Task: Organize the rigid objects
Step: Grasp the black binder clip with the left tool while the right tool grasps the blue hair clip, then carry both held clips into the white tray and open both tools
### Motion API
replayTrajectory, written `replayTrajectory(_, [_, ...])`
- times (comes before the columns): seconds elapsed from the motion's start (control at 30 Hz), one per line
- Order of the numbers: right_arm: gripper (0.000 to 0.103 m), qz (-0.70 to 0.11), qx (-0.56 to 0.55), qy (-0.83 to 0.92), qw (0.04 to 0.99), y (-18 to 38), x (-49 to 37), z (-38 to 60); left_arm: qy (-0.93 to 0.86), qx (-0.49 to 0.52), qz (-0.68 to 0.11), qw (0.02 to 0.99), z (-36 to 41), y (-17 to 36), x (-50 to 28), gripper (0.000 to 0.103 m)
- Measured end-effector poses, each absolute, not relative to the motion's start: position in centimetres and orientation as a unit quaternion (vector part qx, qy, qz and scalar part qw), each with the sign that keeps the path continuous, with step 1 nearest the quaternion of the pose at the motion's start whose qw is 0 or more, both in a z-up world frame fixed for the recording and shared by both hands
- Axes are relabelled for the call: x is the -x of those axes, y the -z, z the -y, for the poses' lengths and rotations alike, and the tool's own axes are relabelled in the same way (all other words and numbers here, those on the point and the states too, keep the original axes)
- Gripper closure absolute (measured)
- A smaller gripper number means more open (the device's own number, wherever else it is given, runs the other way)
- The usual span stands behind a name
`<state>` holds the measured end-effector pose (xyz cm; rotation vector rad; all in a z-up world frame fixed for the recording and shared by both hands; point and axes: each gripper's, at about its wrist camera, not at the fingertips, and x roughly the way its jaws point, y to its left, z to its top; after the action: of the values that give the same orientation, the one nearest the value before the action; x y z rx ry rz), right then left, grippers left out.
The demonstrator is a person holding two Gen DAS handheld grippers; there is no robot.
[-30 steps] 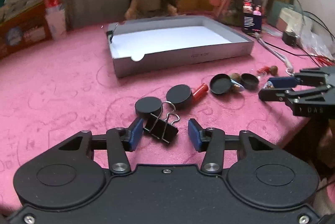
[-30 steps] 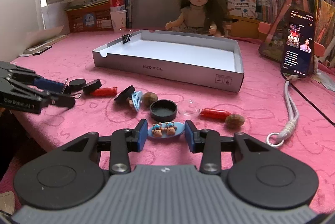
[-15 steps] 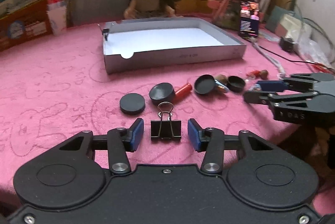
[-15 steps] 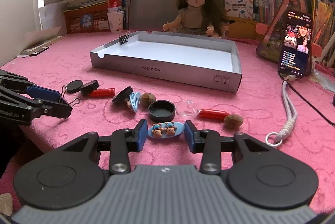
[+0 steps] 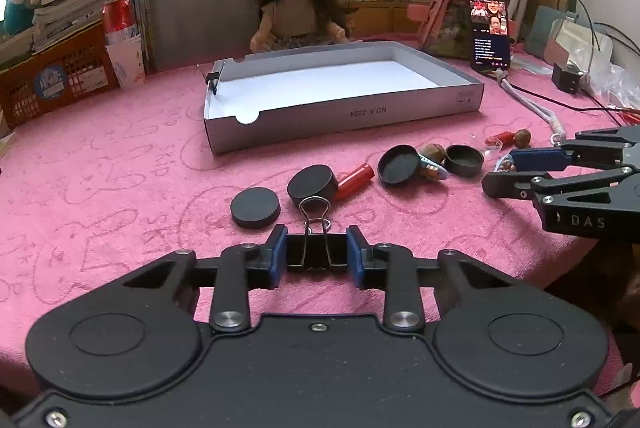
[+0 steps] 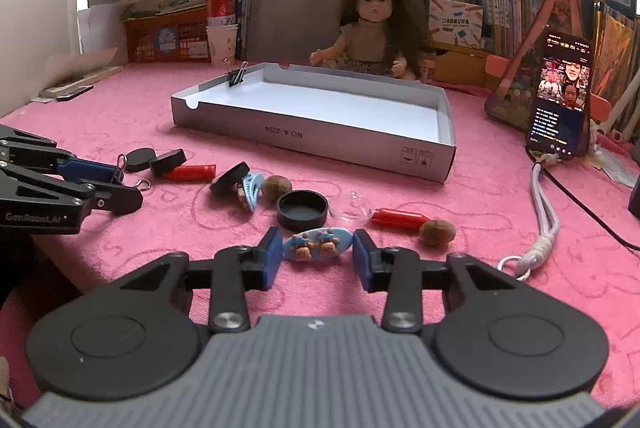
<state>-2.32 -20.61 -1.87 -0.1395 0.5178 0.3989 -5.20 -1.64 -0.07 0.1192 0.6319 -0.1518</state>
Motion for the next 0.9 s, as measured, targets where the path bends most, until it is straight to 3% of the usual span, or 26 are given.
replayTrajectory(0.57, [0.06,-0.267,-0.022,-0.134,0.954,-1.5,-1.5,21.8,0.059,-0.016,-0.265,0.962,0.8,-4.7,0.2,0.074])
replayTrajectory(0.9, [0.06,-0.283,-0.052,-0.124,0.95,-2.1,-6.2,21.2,0.066,0.009,-0.282,0.957,0.6,-5.5,-5.4,0.074])
